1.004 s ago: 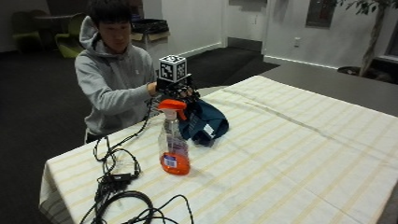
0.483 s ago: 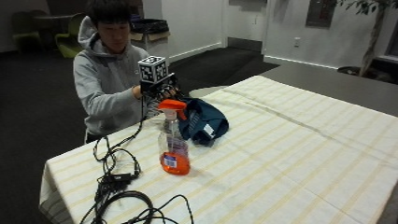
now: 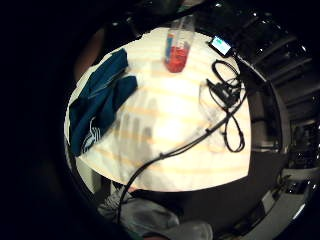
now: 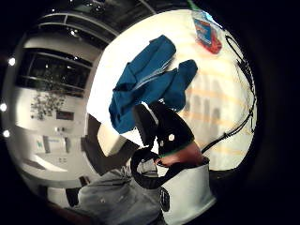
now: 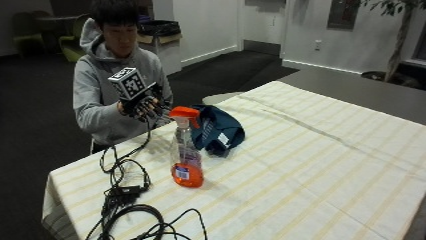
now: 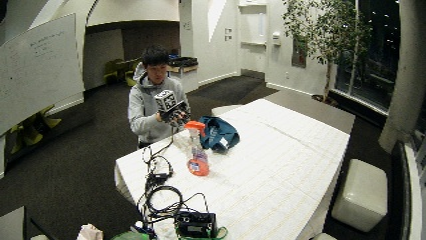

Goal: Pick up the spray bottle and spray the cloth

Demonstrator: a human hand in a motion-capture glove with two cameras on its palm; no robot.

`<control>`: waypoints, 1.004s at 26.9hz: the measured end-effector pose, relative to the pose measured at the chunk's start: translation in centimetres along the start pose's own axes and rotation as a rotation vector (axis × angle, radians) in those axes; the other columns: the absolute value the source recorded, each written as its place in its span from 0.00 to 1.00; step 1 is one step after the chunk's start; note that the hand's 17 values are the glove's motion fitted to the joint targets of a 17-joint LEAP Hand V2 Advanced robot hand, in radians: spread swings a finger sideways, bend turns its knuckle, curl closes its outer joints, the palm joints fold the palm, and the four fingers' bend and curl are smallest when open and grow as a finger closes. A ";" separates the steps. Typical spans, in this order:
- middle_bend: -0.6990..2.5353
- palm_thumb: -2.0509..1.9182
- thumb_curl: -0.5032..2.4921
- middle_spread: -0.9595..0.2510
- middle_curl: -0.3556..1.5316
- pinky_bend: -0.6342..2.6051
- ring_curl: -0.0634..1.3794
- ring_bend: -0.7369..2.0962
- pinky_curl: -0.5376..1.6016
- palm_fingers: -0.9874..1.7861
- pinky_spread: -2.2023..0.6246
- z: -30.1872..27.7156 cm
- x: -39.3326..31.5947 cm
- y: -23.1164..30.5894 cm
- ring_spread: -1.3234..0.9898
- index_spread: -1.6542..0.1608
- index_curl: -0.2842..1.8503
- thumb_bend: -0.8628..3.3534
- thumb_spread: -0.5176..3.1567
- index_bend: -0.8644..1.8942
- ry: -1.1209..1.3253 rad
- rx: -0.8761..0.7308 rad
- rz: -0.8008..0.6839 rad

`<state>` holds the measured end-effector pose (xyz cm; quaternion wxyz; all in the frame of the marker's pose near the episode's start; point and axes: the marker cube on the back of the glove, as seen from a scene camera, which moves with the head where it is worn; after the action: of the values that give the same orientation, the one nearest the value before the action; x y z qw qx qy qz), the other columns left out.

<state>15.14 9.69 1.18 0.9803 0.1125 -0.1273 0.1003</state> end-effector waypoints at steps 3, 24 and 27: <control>0.30 0.63 0.23 0.78 0.34 0.33 0.18 0.34 0.39 0.48 0.86 -0.3 2.6 -1.2 0.60 0.75 0.23 0.22 0.44 0.34 -0.075 0.045 0.049; 0.28 0.66 0.26 0.85 0.35 0.40 0.22 0.37 0.42 0.39 0.87 1.5 6.9 -10.7 0.62 0.78 0.20 0.20 0.42 0.34 -0.634 0.231 0.257; 0.28 0.66 0.26 0.85 0.35 0.40 0.22 0.37 0.42 0.38 0.87 1.9 7.0 -11.6 0.62 0.78 0.20 0.20 0.42 0.34 -0.684 0.225 0.276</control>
<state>23.91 -0.66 2.57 0.8400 0.2282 -0.4491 0.2015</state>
